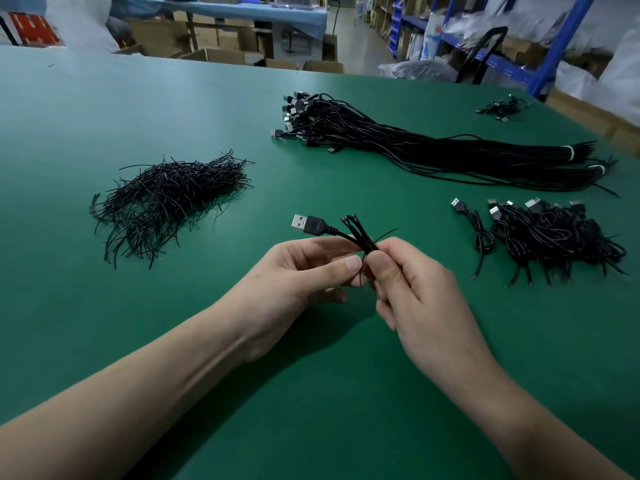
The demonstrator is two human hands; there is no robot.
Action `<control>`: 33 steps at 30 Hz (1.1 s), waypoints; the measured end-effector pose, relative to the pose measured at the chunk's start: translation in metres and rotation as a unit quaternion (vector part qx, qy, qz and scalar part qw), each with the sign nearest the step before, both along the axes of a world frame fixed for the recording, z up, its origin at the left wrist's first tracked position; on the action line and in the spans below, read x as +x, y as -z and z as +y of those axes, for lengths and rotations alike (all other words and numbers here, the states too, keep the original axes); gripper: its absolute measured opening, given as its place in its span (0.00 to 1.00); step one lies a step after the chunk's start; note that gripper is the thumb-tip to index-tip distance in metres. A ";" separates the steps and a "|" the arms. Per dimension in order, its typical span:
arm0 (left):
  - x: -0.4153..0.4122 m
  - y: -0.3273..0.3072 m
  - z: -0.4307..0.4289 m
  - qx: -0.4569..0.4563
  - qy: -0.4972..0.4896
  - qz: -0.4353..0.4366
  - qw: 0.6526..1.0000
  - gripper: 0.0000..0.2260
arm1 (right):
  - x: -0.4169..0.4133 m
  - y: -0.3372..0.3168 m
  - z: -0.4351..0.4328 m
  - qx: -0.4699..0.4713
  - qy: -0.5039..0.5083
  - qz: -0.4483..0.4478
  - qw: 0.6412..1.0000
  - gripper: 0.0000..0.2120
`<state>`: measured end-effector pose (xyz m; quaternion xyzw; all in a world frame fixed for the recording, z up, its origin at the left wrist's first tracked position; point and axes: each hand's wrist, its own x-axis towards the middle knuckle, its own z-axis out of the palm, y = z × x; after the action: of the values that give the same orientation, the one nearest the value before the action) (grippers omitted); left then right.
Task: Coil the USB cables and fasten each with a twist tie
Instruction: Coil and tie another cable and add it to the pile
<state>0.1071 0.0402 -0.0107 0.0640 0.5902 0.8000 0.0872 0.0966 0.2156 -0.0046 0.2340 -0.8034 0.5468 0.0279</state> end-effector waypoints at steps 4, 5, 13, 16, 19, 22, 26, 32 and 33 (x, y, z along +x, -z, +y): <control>0.001 -0.001 0.000 -0.060 -0.045 0.054 0.996 0.06 | -0.001 -0.001 0.000 -0.030 -0.038 -0.012 0.999 0.16; 0.001 -0.001 0.000 -0.065 -0.056 0.065 0.994 0.06 | 0.000 -0.001 0.000 -0.052 -0.055 -0.028 0.997 0.16; 0.000 -0.001 -0.002 -0.054 -0.050 0.106 0.992 0.08 | 0.002 -0.009 -0.001 -0.188 -0.139 -0.173 0.957 0.15; -0.001 -0.002 -0.004 -0.061 -0.043 0.139 0.987 0.09 | 0.003 -0.009 -0.002 -0.197 -0.148 -0.194 0.950 0.14; -0.001 -0.002 -0.003 -0.049 -0.048 0.160 0.985 0.13 | 0.004 -0.011 -0.003 -0.199 -0.154 -0.208 0.945 0.14; 0.000 -0.001 0.000 -0.055 -0.066 0.187 0.979 0.12 | 0.007 -0.012 -0.005 -0.204 -0.159 -0.211 0.942 0.15; 0.001 0.003 0.004 -0.057 -0.088 0.203 0.973 0.05 | 0.011 -0.012 -0.009 -0.210 -0.155 -0.201 0.944 0.14; 0.003 0.005 0.009 -0.066 -0.108 0.201 0.971 0.11 | 0.009 -0.011 -0.008 -0.173 -0.134 -0.168 0.961 0.13; 0.003 0.005 0.009 -0.073 -0.108 0.201 0.971 0.11 | 0.008 -0.010 -0.007 -0.172 -0.135 -0.177 0.960 0.13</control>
<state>0.1101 0.0492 -0.0159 0.1529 0.6560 0.7300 -0.1154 0.1044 0.2088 0.0057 0.2316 -0.6499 0.7084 -0.1489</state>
